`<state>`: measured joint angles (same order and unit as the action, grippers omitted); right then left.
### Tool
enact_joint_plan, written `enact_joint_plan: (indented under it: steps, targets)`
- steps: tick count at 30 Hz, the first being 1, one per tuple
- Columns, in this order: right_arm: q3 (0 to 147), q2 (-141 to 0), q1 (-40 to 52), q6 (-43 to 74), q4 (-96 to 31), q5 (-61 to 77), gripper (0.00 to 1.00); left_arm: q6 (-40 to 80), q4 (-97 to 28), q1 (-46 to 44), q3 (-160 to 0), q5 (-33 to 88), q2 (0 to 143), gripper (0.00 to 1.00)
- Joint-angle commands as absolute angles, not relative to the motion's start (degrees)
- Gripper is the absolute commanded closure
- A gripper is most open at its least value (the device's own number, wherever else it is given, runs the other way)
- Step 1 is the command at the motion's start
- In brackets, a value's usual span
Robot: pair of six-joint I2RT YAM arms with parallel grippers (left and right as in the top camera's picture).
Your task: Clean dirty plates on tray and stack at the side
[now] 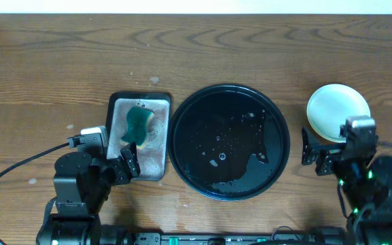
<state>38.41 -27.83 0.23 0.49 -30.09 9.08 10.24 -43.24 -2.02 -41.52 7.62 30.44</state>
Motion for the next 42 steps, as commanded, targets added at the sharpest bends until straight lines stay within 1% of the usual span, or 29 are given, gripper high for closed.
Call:
enact_joint_plan:
  steps: [1, 4, 9, 15, 18, 20, 24, 29, 42]
  targets:
    - [30.72, -21.50, 1.93, -0.32, -22.59, 9.19, 0.01, 9.04, -43.20, -1.83, -41.01, 8.38, 30.50, 0.13]
    - [23.79, -15.70, 3.27, -0.30, -12.71, 7.62, 0.01, 9.06, -43.20, -1.83, -41.01, 8.36, 30.50, 0.13]
    - [14.11, -7.75, 4.19, -0.27, -0.99, 5.98, 0.01, 9.04, -43.20, -1.83, -41.01, 8.38, 30.50, 0.13]
    - [6.33, -0.58, 4.23, -0.27, 5.58, 3.38, 0.01, 9.04, -43.20, -1.83, -41.01, 8.38, 30.50, 0.13]
    - [4.01, -0.27, 4.40, -0.30, 8.67, 1.43, 0.01, 9.04, -43.20, -1.83, -41.01, 8.38, 30.50, 0.13]
    - [3.01, -0.27, 4.73, -0.36, 8.95, 0.21, 0.01, 9.04, -43.20, -1.83, -41.01, 8.38, 30.50, 0.13]
    - [0.16, -0.27, 5.21, -4.69, 8.25, 0.45, 0.01, 9.04, -43.20, -1.83, -41.01, 8.36, 30.50, 0.13]
    - [0.32, -0.27, 5.32, -4.64, -4.93, 0.51, 0.01, 9.04, -43.20, -1.83, -41.01, 8.38, 30.50, 0.13]
    - [0.30, -0.27, 5.34, -4.93, -4.29, 0.64, 0.01, 9.04, -43.20, -1.83, -41.01, 8.38, 30.50, 0.13]
